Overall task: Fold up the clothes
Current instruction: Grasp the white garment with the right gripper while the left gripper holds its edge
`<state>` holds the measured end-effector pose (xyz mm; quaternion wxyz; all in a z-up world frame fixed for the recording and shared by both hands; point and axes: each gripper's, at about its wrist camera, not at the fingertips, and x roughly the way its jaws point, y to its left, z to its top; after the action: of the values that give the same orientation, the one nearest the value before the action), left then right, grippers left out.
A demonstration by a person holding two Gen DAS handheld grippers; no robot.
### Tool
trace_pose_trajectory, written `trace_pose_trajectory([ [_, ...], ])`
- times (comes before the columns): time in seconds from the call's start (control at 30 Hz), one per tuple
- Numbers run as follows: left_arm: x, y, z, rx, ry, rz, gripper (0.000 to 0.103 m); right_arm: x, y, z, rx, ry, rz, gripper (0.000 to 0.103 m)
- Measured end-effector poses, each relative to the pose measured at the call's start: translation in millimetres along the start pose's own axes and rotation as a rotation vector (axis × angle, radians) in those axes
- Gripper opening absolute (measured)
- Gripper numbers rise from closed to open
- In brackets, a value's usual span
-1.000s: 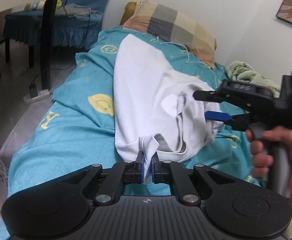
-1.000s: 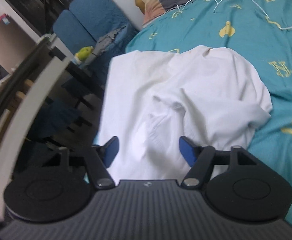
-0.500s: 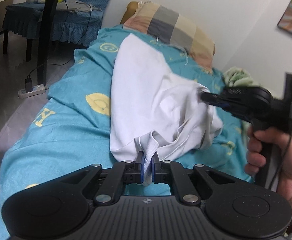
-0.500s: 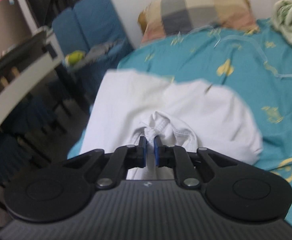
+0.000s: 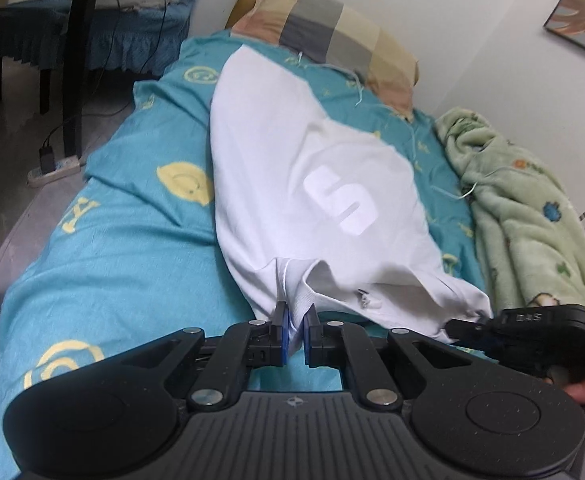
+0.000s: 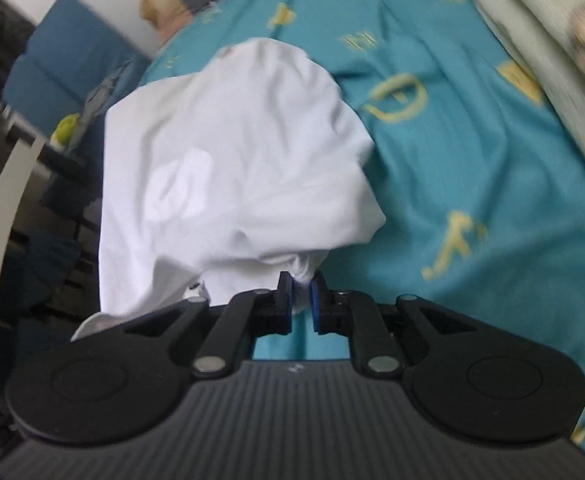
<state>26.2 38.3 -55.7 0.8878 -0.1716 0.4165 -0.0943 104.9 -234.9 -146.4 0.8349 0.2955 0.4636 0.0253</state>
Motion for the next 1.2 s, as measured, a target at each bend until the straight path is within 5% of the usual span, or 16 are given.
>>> trace_pose_trajectory([
  [0.17,1.9,2.1,-0.1,-0.004,0.006,0.002,0.008,-26.3,4.1,-4.2,0.017,-0.113,-0.01,0.026],
  [0.27,3.7,-0.3,0.7,-0.001,0.011,0.005,0.008,-28.2,9.4,-1.8,-0.021,-0.139,-0.05,0.048],
  [0.5,5.2,-1.9,2.0,0.008,0.018,0.013,0.008,-18.3,31.9,-5.5,-0.224,-0.118,-0.091,0.048],
  [0.73,6.4,-0.1,1.5,0.003,0.03,0.019,0.012,24.7,42.8,-14.7,-0.379,-0.075,-0.278,0.046],
  [0.8,6.2,-0.7,0.6,0.009,0.033,0.023,0.016,21.0,38.6,-11.7,-0.342,-0.103,-0.256,0.043],
  [0.9,4.8,-4.4,0.2,0.038,0.048,0.026,0.031,10.9,37.0,-9.1,-0.306,-0.132,-0.22,0.017],
  [1.07,-9.9,-20.7,-0.8,0.148,0.002,0.025,0.065,-9.9,34.8,-5.2,-0.227,-0.202,-0.13,0.011],
  [1.2,-4.4,-33.8,-5.6,0.234,0.006,0.071,0.068,-19.6,38.6,-2.4,-0.209,-0.241,-0.081,0.01],
])
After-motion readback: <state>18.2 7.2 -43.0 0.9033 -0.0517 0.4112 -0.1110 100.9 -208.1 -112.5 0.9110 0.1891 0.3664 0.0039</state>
